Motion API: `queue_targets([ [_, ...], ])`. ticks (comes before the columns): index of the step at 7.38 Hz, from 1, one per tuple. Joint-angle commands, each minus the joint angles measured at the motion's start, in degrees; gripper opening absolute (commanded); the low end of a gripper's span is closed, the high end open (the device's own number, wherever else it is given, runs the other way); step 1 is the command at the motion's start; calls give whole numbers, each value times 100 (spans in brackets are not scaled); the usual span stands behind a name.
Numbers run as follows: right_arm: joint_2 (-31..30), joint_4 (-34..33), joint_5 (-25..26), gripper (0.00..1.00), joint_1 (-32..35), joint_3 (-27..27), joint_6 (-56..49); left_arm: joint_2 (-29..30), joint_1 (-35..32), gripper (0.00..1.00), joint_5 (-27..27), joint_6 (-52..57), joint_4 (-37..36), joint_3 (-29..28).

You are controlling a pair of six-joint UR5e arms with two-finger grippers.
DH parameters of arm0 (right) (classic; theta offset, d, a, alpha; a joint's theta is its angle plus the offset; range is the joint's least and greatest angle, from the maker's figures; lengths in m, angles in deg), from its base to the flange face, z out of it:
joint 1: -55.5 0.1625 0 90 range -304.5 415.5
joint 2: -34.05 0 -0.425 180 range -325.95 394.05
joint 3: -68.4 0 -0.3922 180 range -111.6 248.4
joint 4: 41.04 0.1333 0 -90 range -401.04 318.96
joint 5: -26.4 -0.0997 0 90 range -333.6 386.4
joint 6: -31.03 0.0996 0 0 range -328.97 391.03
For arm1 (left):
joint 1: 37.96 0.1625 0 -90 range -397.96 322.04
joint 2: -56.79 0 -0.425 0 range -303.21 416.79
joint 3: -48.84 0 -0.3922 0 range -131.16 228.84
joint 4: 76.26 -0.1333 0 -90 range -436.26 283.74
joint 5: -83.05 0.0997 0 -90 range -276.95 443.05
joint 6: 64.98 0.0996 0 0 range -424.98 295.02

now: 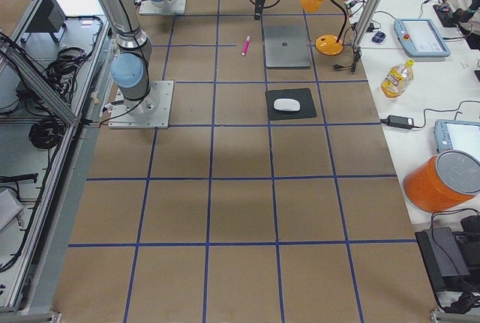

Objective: Place pen and mouse around notebook

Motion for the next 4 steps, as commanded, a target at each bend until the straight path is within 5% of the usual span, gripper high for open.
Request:
queue_targets([
  [1,0,-7,1,100,0,0,-10,-153,-23,100,81,20,214,23],
  [4,0,2,1,100,0,9,-10,-39,-41,100,3,11,144,14],
])
